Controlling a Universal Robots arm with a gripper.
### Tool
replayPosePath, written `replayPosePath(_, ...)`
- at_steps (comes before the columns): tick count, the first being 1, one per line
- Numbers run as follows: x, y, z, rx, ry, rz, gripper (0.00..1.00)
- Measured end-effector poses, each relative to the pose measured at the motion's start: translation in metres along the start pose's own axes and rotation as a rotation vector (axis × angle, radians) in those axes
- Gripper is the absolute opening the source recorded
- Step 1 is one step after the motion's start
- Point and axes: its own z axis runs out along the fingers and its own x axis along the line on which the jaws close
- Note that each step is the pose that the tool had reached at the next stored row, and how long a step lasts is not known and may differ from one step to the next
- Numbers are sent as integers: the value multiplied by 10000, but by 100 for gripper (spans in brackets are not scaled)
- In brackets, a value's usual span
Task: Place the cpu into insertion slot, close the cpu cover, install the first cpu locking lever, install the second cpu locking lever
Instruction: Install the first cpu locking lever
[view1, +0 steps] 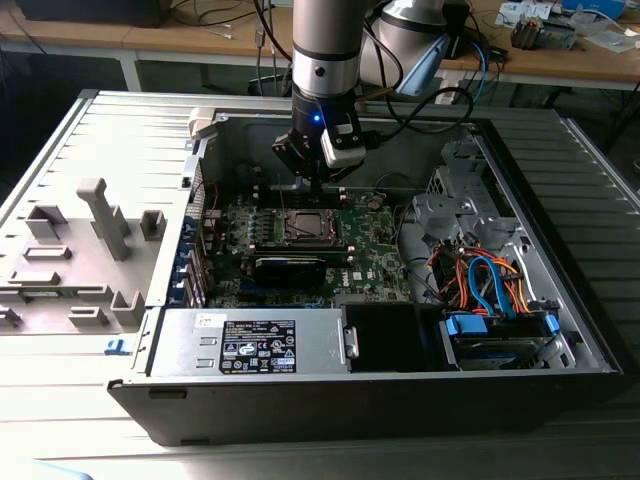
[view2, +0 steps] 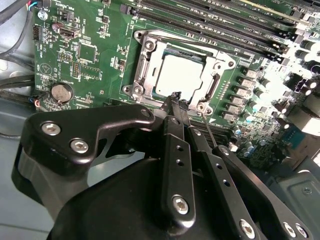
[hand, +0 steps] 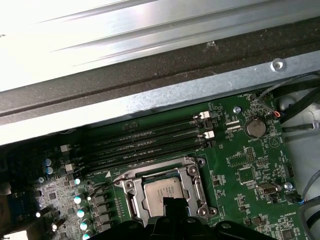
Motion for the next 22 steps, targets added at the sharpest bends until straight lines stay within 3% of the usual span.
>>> replayPosePath(22, 0, 0, 2, -2, -1, -158, 11)
